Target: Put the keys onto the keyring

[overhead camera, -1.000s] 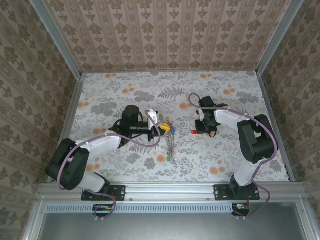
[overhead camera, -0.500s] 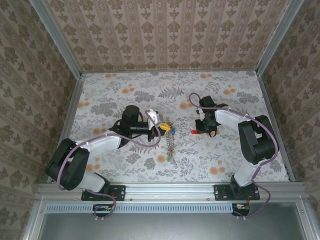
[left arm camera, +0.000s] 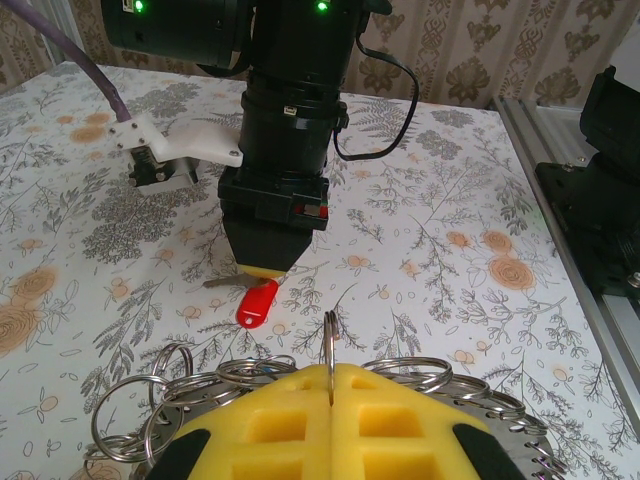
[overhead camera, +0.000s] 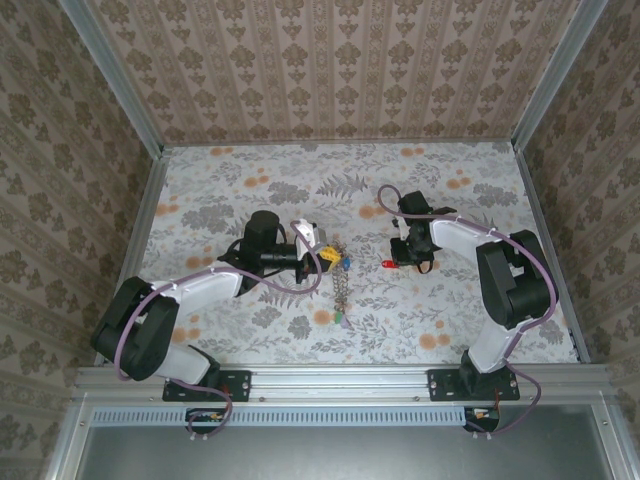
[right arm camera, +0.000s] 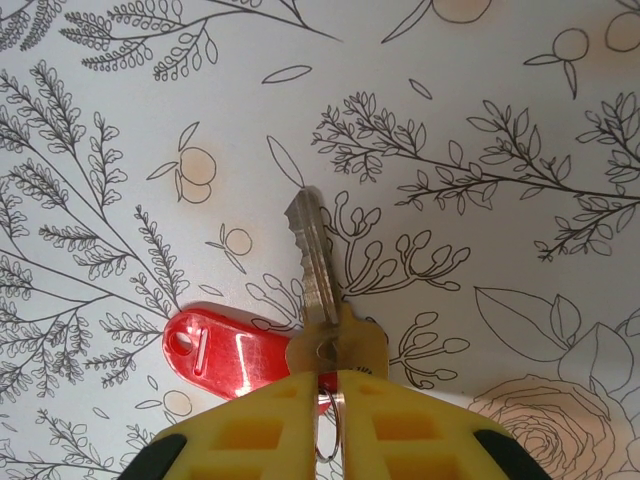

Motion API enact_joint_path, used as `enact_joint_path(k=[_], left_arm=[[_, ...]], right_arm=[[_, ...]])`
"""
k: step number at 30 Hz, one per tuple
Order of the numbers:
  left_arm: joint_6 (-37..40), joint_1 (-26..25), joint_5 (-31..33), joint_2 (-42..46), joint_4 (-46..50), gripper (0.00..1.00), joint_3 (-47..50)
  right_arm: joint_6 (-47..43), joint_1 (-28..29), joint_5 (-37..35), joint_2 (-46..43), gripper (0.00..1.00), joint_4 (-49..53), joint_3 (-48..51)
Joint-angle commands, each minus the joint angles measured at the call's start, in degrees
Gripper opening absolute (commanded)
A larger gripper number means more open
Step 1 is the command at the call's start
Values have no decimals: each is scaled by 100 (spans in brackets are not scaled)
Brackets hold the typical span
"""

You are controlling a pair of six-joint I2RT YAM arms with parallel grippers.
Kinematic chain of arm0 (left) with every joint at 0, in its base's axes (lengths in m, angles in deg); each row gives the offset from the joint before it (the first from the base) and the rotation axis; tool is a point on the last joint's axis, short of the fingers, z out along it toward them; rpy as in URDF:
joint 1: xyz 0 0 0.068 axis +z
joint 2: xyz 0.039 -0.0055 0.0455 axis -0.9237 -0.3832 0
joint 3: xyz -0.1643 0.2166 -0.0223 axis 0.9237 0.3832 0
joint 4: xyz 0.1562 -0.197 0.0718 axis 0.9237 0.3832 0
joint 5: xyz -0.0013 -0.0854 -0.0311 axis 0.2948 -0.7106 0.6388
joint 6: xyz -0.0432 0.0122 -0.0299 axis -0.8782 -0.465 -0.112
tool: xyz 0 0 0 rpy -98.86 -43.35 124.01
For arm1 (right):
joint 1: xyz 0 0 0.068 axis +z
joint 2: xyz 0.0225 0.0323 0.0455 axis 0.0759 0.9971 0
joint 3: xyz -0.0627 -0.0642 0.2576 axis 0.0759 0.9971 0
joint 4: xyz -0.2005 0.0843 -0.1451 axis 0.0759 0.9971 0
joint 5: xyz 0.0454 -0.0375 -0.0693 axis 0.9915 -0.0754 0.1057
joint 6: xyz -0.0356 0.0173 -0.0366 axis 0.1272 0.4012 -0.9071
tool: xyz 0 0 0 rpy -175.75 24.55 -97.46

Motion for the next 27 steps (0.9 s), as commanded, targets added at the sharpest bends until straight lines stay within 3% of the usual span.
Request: enact_joint_path(k=[1,18,23,27], left_arm=[[57,-27,-138,22,-56,0,-171],[74,-31,-115,41,-42,0,-162],[55,-31,-108,28,-57,0,-162],[39,-31,-85,35,-110,0,-136]], right_arm=[[87,30,25,109,15,-25,-52],[16,21,-49,-89,9,111,-47],[-186,27,96,-542,5,104,91],[-523,21,621,-1268,5,-238,430]])
